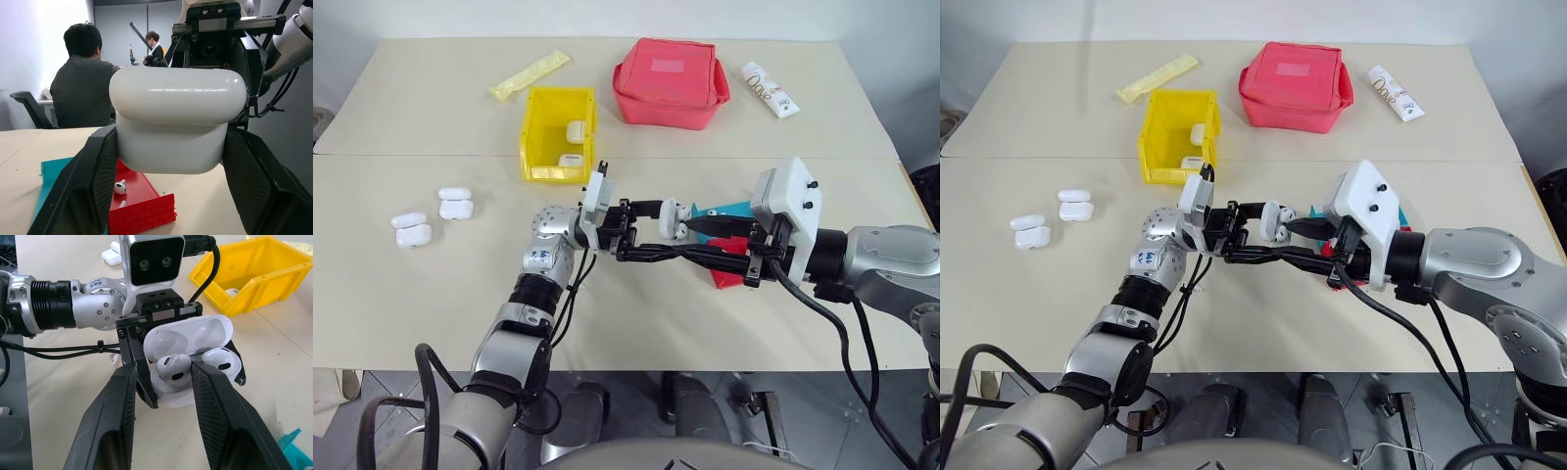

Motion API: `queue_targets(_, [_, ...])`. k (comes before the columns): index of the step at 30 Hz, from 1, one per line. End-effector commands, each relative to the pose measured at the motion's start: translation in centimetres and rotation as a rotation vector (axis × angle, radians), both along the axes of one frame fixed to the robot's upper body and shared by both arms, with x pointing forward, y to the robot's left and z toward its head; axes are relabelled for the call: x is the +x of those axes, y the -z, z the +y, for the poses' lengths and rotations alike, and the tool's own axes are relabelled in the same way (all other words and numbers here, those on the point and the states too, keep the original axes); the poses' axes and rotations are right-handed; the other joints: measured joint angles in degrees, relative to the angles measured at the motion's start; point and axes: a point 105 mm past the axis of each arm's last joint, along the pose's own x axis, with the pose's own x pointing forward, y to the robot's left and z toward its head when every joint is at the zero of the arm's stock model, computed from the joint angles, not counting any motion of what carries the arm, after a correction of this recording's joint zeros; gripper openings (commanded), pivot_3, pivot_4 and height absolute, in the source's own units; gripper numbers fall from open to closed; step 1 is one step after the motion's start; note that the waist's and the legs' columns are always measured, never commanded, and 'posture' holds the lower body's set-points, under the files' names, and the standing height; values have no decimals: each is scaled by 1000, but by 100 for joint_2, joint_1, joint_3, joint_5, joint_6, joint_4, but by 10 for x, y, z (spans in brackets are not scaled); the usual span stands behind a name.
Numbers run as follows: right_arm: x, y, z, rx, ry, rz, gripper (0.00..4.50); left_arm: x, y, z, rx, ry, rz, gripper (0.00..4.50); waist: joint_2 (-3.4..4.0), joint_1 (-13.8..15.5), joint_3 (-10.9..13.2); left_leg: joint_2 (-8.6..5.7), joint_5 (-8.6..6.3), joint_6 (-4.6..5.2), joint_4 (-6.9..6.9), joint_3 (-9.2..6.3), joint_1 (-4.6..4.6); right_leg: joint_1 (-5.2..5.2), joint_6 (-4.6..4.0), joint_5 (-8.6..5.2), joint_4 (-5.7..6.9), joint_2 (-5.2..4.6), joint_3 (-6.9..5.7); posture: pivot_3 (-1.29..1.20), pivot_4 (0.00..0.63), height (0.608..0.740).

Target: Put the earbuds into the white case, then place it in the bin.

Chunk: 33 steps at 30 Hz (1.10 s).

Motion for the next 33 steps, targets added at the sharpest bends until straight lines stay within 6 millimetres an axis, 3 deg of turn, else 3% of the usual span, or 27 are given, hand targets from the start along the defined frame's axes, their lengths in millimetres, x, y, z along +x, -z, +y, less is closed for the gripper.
queue_targets(1, [-4,-10,1,6,-10,-47,1788,-3,-7,1,-9,26,-37,2779,0,0,0,0,0,0,0,0,0,0,0,0,0,0,0,0,150,740])
queue_targets(24, [1,-18,-2,8,5,-86,1788,-5,-1,2,14,42,-5,2779,0,-1,0,0,0,0,0,0,0,0,0,0,0,0,0,0,150,740])
queue_targets(33, [-1,-38,3,4,5,-183,1788,-2,1,-5,81,-20,-78,2779,1,-5,0,0,0,0,-1,0,0,-1,0,0,0,0,0,0,150,740])
